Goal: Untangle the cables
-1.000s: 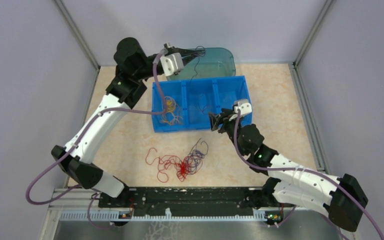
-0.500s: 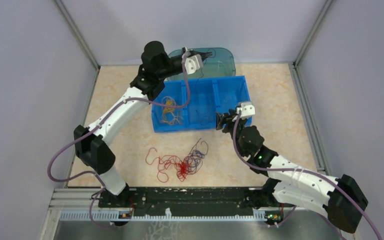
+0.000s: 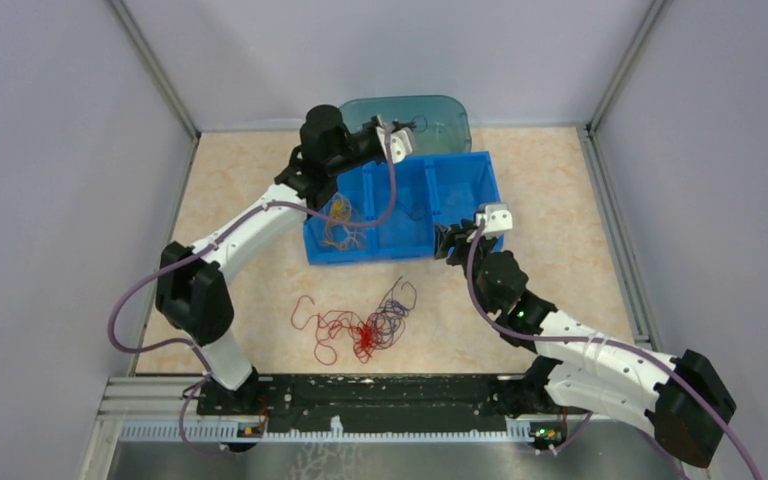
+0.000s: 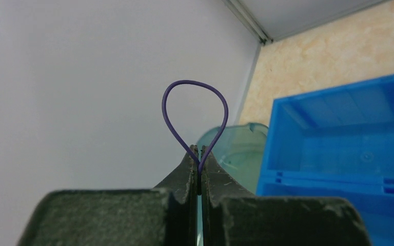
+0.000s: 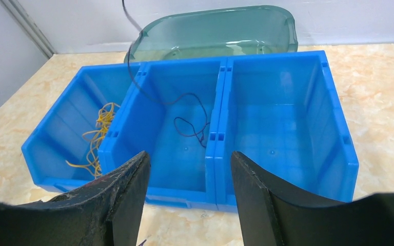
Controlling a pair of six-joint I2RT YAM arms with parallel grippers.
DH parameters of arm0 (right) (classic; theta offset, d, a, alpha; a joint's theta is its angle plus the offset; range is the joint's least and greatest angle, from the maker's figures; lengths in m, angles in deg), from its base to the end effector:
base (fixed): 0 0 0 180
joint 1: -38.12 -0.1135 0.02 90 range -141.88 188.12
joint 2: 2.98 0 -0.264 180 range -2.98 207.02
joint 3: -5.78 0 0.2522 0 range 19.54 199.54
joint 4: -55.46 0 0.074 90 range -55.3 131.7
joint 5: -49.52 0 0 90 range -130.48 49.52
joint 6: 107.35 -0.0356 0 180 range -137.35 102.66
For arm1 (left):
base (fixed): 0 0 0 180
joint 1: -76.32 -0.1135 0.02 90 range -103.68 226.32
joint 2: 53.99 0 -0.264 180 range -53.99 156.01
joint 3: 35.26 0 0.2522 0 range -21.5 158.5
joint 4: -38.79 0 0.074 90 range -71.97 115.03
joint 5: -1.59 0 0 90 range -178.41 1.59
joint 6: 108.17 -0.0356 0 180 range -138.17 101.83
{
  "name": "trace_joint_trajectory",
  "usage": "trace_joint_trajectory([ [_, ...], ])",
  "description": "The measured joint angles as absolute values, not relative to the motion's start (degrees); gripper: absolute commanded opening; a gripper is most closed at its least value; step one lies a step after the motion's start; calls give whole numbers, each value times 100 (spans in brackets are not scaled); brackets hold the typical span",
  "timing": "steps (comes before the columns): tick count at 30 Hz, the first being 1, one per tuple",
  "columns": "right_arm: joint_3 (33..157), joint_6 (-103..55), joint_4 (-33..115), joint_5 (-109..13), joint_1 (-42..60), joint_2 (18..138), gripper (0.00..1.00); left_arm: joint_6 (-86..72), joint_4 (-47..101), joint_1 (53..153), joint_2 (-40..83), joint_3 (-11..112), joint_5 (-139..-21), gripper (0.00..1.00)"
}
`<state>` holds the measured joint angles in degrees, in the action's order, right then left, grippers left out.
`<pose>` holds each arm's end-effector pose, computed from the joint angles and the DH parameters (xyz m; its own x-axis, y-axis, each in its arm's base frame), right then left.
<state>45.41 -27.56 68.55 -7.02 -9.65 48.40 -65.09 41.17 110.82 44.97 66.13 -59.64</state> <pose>0.1529 0.1392 0.2708 -0.0284 0.1888 -0.9816 -0.2461 0.9504 0.1899 0.3347 -0.2508 0.3938 0.6985 0.2968 -0.6511 0.5586 0.3426 0.7554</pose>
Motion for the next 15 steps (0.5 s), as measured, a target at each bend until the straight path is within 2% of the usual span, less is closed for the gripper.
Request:
trace_joint_trajectory([
  [4,4541,-2822,6790,-641,-927,4840,58,-6531,3444,11123,4504,6414,-6245,0],
  [9,4541,-3060,6484,-541,-851,4801,57,-6216,2308,11187,4720,6747,-6580,1],
  [15,4541,-3279,6302,-466,-818,4645,57,-5751,1033,11252,5378,7474,-6847,15],
])
